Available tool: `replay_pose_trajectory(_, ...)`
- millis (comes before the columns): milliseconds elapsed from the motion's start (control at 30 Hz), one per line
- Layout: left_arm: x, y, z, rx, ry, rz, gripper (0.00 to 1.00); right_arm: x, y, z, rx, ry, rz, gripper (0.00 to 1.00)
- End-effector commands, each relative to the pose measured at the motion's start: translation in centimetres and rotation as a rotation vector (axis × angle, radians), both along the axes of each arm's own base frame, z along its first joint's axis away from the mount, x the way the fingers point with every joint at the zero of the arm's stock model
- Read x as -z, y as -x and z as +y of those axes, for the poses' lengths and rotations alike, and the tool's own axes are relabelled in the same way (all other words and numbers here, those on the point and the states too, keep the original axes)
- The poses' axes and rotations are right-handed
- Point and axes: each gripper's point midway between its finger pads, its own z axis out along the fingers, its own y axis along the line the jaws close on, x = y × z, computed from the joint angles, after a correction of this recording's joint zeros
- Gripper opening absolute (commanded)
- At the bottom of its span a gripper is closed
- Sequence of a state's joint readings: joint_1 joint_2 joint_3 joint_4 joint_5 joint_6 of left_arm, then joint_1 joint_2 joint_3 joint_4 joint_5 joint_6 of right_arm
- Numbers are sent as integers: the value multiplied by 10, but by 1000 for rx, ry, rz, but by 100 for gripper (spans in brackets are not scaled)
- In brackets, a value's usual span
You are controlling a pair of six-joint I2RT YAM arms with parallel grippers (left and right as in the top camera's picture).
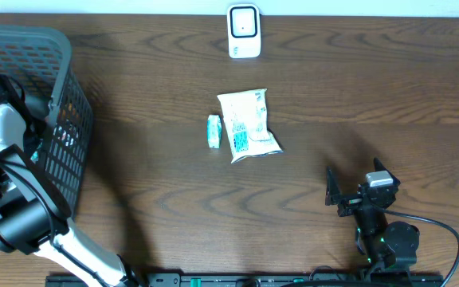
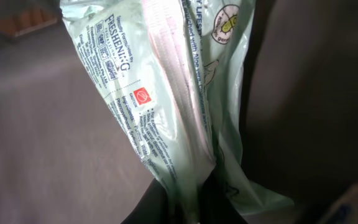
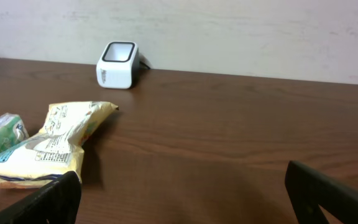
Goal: Scan the item barcode
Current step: 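Reach the left gripper into the basket and grasp the mint-green pack, then hold the mint-green pack under the scanner, then release it on the table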
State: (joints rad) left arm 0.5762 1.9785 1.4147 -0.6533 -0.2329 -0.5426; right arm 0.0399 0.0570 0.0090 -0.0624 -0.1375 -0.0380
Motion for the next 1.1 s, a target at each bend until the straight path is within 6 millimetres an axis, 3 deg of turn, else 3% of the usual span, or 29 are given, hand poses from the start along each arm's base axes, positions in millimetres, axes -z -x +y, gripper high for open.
replay_pose_trajectory(0, -27, 1, -6, 17, 2, -61, 7, 1, 0, 1, -3, 12, -2, 99)
replay_pose_trajectory(233, -133, -1, -15, 41, -116, -301, 7, 1, 0, 1, -3, 12, -2, 99)
replay_pose_trajectory(400, -209, 5, -41, 101, -166, -502, 7, 1, 0, 1, -3, 12, -2, 99)
replay_pose_trajectory(500, -248, 6, -70, 177, -180, -616, 7, 1, 0, 1, -3, 12, -2, 99)
replay_pose_trajectory(667, -295, -6, -156, 426, -170, -753, 7, 1, 0, 1, -3, 12, -2, 99)
replay_pose_trajectory(767, -302, -17, -214, 626, -157, -764, 7, 1, 0, 1, -3, 12, -2, 99)
replay_pose_trajectory(900, -288, -25, -287, 836, -137, -702, 7, 1, 0, 1, -3, 12, -2, 99)
replay_pose_trajectory(933, -280, -26, -308, 907, -127, -674, 7, 1, 0, 1, -2, 12, -2, 99)
replay_pose_trajectory(967, -264, -27, -341, 1009, -92, -625, 7, 1, 0, 1, -3, 12, -2, 99)
replay_pose_trajectory(1067, -228, -26, -391, 1142, -29, -519, 7, 1, 0, 1, -3, 12, -2, 99)
